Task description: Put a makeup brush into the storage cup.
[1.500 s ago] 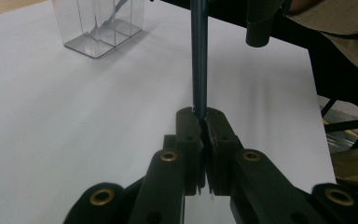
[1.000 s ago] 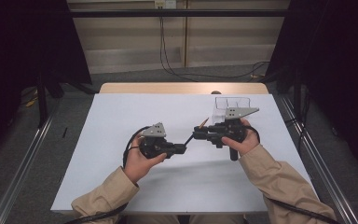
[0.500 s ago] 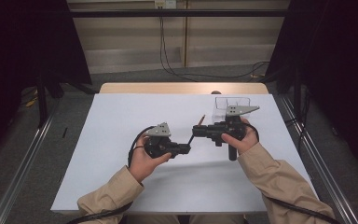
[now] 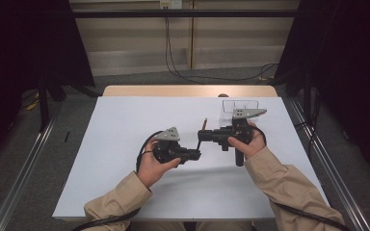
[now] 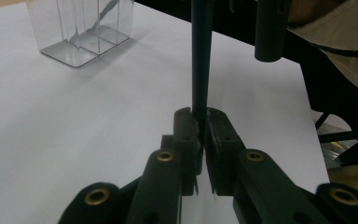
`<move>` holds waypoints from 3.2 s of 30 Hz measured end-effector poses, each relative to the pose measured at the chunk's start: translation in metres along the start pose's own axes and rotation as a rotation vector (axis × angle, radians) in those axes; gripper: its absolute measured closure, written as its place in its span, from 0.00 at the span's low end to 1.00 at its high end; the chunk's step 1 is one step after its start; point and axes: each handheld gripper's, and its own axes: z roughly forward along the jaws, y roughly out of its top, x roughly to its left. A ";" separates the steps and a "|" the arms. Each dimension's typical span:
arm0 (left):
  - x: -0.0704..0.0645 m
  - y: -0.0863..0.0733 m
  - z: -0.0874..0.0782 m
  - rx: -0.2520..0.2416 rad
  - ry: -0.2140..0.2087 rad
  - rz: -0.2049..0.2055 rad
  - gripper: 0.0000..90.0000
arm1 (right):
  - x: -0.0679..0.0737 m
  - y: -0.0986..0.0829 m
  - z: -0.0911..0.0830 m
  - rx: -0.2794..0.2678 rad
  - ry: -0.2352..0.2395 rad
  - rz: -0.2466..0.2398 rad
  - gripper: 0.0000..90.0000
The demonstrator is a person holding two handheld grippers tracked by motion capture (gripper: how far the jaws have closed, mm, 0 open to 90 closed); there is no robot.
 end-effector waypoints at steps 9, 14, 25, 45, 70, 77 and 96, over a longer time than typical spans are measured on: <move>0.000 0.000 0.002 -0.029 -0.027 -0.016 0.84 | 0.000 0.002 0.001 -0.014 0.006 -0.001 0.93; 0.000 0.000 0.002 -0.035 -0.029 -0.013 0.84 | 0.001 0.002 0.003 -0.020 0.008 -0.006 0.93; -0.002 0.000 0.003 -0.047 -0.035 -0.018 0.82 | 0.001 0.002 0.003 -0.037 0.013 0.000 0.93; -0.004 0.003 -0.005 -0.112 -0.037 -0.037 0.49 | 0.003 0.005 0.001 -0.052 0.031 -0.020 0.93; -0.004 0.005 -0.040 -0.178 0.041 0.005 0.13 | 0.005 0.006 -0.009 -0.053 0.019 -0.067 0.93; 0.002 0.001 -0.052 -0.158 0.059 0.030 0.05 | 0.005 0.005 -0.011 -0.048 0.012 -0.076 0.93; 0.006 -0.011 -0.097 -0.214 0.111 0.109 0.03 | 0.004 0.004 -0.017 -0.054 0.005 -0.087 0.93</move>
